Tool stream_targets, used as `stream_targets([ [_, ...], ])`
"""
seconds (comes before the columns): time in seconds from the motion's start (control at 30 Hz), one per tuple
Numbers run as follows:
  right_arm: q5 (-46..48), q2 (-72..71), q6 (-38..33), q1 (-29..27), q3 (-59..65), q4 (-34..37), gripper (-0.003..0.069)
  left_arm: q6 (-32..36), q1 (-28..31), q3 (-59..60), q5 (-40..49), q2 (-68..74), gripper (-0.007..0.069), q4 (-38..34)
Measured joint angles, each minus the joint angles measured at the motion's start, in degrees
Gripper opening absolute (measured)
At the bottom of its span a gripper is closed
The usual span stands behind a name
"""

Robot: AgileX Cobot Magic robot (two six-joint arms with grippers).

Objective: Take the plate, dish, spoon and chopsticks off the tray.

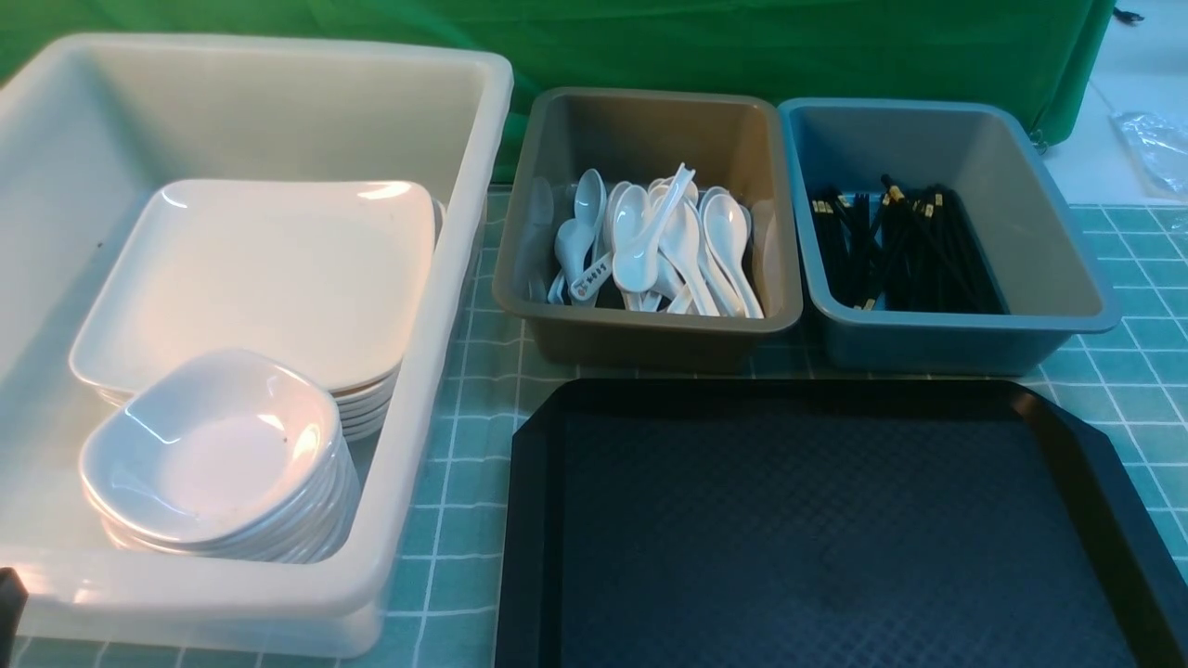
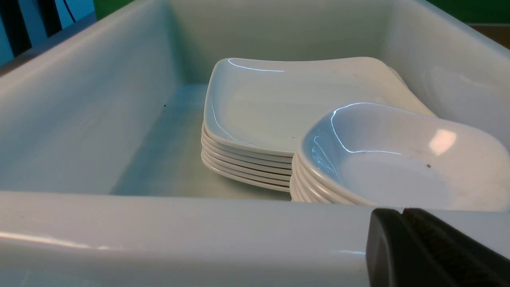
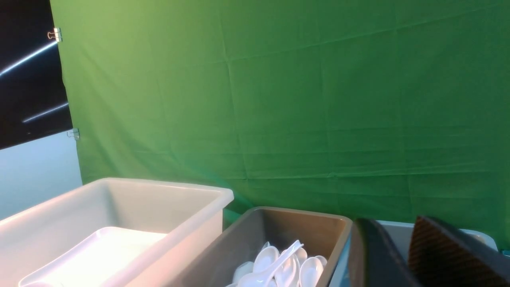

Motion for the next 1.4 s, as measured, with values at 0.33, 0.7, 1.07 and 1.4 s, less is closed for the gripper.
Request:
stream_targets([
  [0.33,0.1,0.0,-0.3,0.0,0.0,0.0,0.02,-0.1,0.0,0.0,0.0,0.0,0.0013,0.0],
  [0.7,4.1,-0.1,-2.6,-1.7,0.7,0.0,0.0216,-0.1,0.0,0.0,0.0,0.0,0.0017,0.2],
  [1.07,-4.7,0.0,1.5,-19.5,15.1,0.1,0.0225,-0.5,0.0,0.0,0.0,0.0,0.0017,0.2],
  [1.4,-18.0,0.0,4.6,-24.3,18.4,0.2,0.0237,-0.5,0.0,0.0,0.0,0.0,0.0017,0.2],
])
